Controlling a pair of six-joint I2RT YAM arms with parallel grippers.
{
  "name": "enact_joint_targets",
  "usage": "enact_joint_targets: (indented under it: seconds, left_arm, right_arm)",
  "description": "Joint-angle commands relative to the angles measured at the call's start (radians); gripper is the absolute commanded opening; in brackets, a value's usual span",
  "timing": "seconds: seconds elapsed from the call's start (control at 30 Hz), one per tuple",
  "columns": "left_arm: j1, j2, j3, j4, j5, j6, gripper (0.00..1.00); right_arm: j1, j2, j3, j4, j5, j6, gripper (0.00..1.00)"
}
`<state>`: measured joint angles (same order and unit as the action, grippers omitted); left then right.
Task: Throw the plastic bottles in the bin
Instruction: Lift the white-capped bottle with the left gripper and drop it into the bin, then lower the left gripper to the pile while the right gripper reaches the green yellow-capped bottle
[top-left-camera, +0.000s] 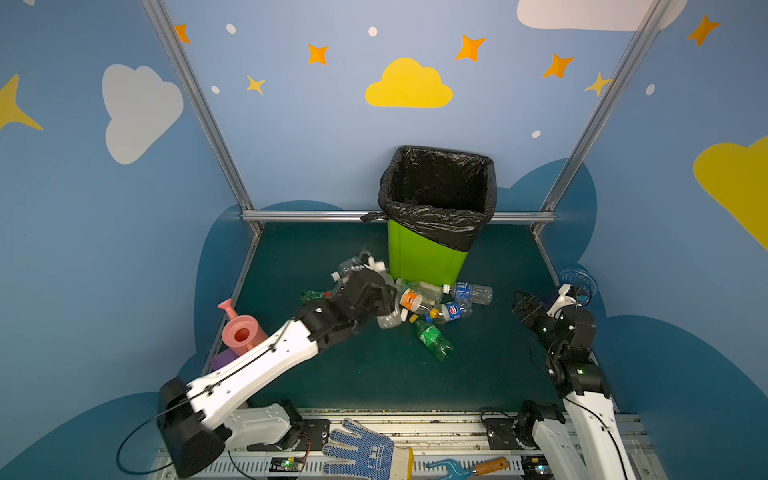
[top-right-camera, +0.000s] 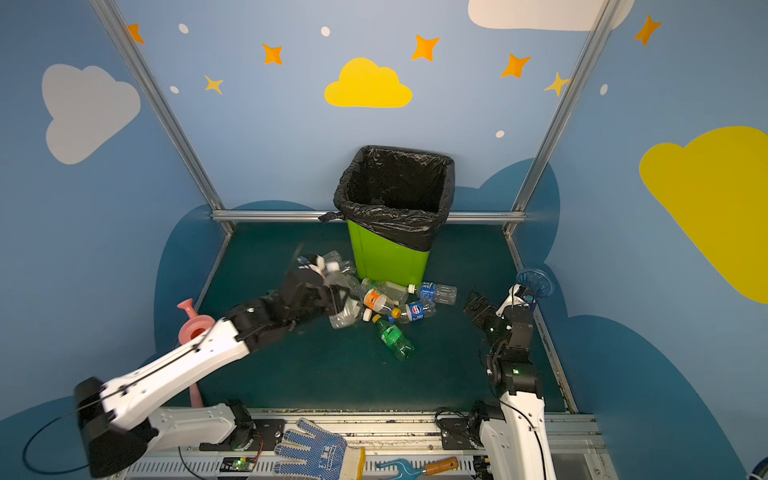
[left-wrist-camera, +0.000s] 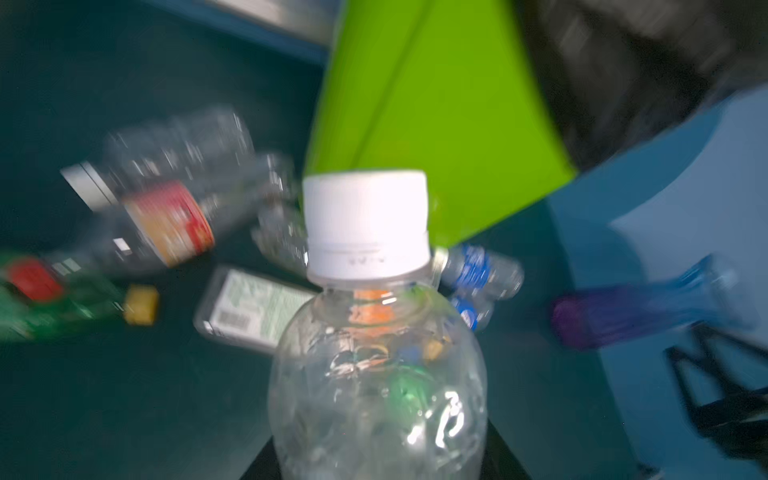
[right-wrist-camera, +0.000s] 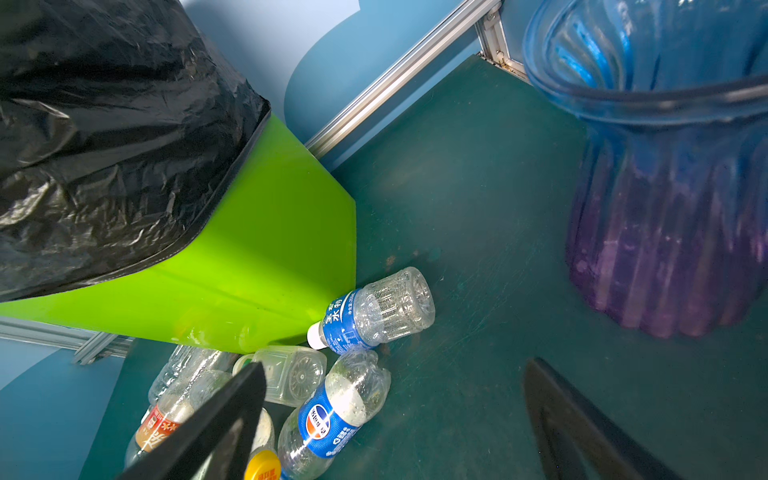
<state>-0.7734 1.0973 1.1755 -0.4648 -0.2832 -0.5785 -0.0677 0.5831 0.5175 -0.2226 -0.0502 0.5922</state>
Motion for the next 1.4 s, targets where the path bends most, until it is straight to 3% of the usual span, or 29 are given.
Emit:
enact_joint_targets:
  seconds: [0.0, 0.1, 0.2, 0.27, 0.37, 0.47, 0.57, 0.63, 0.73, 0.8, 0.87, 0.93, 1.17, 1.37]
  left_arm:
    - [0.043, -0.139, 0.057, 0.138, -0.192, 0.238, 0.51]
    - [0.054, -0.19, 0.094, 0.337, -0.2, 0.375, 0.52]
    - [0.1, -0.139, 0.18, 0.42, -0.144, 0.406, 0.53]
    - [0.13, -0.064, 0.247, 0.481, -0.072, 0.401, 0.54]
    - [0.176, 0.166, 0.452, 0.477, 0.056, 0.351, 0.54]
    - [0.186, 0.515, 0.867, 0.246, 0.181, 0.311, 0.58]
    - [0.187, 0.929, 1.558, -0.238, 0.315, 0.291, 0.71]
    - [0.174, 1.12, 1.957, -0.394, 0.338, 0.287, 0.83]
    - [0.133, 0.894, 1.56, -0.157, 0.29, 0.329, 1.0]
    - [0.09, 0.706, 1.238, 0.056, 0.22, 0.404, 1.0]
    - [0.053, 0.517, 0.877, 0.39, 0.16, 0.465, 1.0]
    - [0.046, 0.39, 0.663, 0.557, 0.142, 0.479, 1.0]
    - [0.058, 0.098, 0.255, 0.573, 0.021, 0.495, 1.0]
    - [0.135, -0.091, -0.104, 0.544, -0.045, 0.357, 1.0]
  right_arm:
    - [-0.006, -0.02, 0.017, 0.016, -0.015, 0.02, 0.95]
    - [-0.005, -0.025, 0.018, 0.019, -0.023, 0.031, 0.95]
    - [-0.007, -0.029, 0.033, 0.011, -0.026, 0.028, 0.95]
    - [-0.007, -0.029, 0.044, 0.016, -0.04, 0.033, 0.95]
    - [-0.007, -0.031, 0.06, 0.015, -0.067, 0.043, 0.95]
    - [-0.009, -0.035, 0.063, 0.016, -0.094, 0.053, 0.95]
    - [-0.008, -0.05, 0.08, -0.026, -0.102, 0.035, 0.95]
    - [-0.01, -0.073, 0.094, -0.069, -0.092, 0.004, 0.95]
    - [-0.012, -0.119, 0.087, -0.095, -0.088, -0.016, 0.95]
    - [-0.012, -0.131, 0.074, -0.093, -0.1, -0.017, 0.95]
    - [-0.015, -0.125, 0.062, -0.087, -0.114, -0.01, 0.95]
    - [-0.013, -0.113, 0.052, -0.075, -0.142, -0.002, 0.95]
    - [-0.003, -0.068, 0.018, -0.015, -0.29, 0.012, 0.95]
    - [0.116, -0.039, -0.03, 0.0, -0.283, 0.024, 0.93]
